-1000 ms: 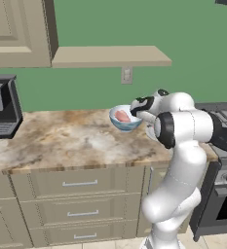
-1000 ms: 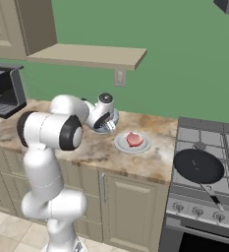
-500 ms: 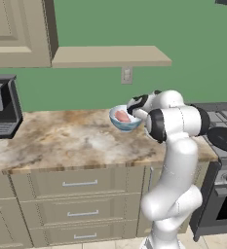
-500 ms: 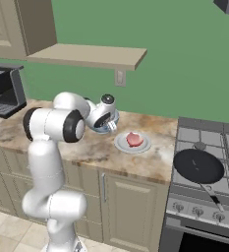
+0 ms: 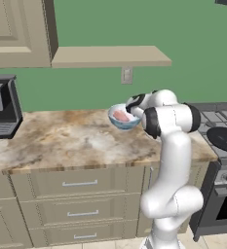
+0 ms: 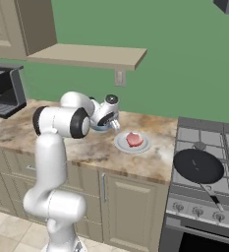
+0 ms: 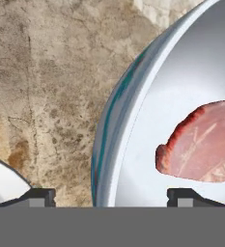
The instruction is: Place one of the steaks on the plate and the other in the bowl. Then place the bowl in the fridge.
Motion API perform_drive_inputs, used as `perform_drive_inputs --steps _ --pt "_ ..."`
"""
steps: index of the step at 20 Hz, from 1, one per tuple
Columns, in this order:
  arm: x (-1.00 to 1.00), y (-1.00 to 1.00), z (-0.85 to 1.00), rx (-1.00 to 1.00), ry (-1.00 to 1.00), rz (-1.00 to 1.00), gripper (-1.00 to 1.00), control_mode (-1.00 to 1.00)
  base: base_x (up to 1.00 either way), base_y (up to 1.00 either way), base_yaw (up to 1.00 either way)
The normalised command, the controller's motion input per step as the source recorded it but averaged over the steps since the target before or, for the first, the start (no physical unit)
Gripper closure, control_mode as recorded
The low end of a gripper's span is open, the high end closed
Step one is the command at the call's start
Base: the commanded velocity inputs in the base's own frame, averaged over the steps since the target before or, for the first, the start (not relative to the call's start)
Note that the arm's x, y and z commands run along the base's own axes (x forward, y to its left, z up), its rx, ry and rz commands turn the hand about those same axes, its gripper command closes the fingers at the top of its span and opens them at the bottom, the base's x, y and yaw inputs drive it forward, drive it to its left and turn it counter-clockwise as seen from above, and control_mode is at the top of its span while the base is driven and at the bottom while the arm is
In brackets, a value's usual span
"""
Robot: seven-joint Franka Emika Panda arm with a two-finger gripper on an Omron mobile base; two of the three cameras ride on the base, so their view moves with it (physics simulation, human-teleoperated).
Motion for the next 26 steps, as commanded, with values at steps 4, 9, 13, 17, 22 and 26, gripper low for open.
perform_drive_inputs --steps 4,9,13,17,22,26 --pt "0.06 0.03 -0.12 0.00 0.00 -0.01 1.00 -1.00 0.00 0.00 0.00" --pt "-0.11 0.02 -0.04 0.00 0.02 -0.03 1.00 -1.00 0.00 0.00 0.00" --pt "-0.37 0.00 0.68 0.01 -0.09 -0.17 1.00 -1.00 0.00 0.00 0.00" --pt "-0.51 0.00 0.94 0.03 -0.15 -0.05 1.00 -1.00 0.00 0.00 0.00" --pt "-0.92 -0.03 0.68 0.01 -0.14 0.00 1.00 -1.00 0.00 0.00 0.00" --pt "-1.00 -0.09 0.74 0.00 -0.05 0.00 1.00 -1.00 0.00 0.00 0.00"
